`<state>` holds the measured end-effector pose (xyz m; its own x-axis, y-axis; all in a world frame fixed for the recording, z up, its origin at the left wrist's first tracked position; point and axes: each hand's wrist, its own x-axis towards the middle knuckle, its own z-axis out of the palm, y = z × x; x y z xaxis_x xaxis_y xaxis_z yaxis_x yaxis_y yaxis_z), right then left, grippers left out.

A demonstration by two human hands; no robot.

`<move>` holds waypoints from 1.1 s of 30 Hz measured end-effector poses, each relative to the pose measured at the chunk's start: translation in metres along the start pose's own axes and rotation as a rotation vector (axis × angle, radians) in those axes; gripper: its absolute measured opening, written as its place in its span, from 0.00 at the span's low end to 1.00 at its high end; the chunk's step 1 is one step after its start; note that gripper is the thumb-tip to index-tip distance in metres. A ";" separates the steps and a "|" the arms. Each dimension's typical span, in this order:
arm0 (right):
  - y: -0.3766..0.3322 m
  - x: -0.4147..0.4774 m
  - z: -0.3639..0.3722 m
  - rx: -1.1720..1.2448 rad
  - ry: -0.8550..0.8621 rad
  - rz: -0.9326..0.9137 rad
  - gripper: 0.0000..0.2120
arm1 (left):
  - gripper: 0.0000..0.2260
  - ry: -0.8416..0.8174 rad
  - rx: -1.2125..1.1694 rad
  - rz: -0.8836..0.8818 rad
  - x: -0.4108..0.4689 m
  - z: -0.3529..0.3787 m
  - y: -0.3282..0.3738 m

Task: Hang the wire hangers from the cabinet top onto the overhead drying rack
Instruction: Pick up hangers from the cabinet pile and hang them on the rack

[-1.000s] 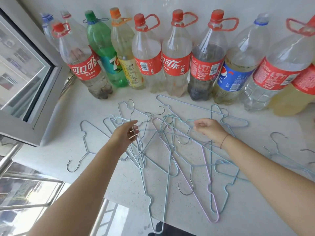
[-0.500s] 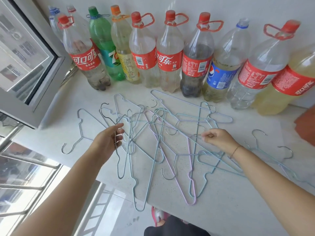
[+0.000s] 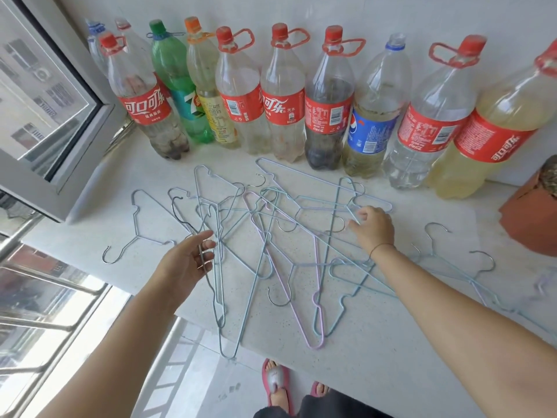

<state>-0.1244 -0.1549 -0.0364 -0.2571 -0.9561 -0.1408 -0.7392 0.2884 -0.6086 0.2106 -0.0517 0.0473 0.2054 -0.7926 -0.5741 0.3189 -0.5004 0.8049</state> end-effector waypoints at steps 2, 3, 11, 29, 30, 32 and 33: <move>-0.001 0.010 -0.005 0.028 -0.146 0.064 0.04 | 0.04 -0.008 0.000 0.002 -0.002 0.003 0.000; -0.001 0.013 -0.005 0.038 -0.190 0.086 0.07 | 0.04 -0.011 -0.002 0.003 -0.003 0.005 0.000; -0.010 0.027 -0.014 0.654 -0.313 0.323 0.09 | 0.05 -0.015 -0.003 0.003 -0.011 0.014 0.004; -0.136 -0.120 -0.057 0.953 -0.953 0.038 0.08 | 0.12 -0.010 -0.096 0.242 -0.124 -0.047 0.010; -0.145 -0.137 -0.060 0.950 -0.978 0.011 0.08 | 0.13 0.001 -0.088 0.274 -0.139 -0.057 0.009; -0.161 -0.174 -0.060 0.953 -1.028 -0.032 0.11 | 0.14 0.027 -0.074 0.333 -0.174 -0.079 0.004; -0.167 -0.194 -0.058 0.960 -1.053 -0.045 0.12 | 0.14 0.042 -0.074 0.357 -0.192 -0.090 -0.001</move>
<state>0.0122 -0.0148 0.1378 0.6443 -0.6782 -0.3535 0.0767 0.5172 -0.8524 0.2543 0.1324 0.1436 0.3533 -0.8970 -0.2658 0.2861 -0.1669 0.9436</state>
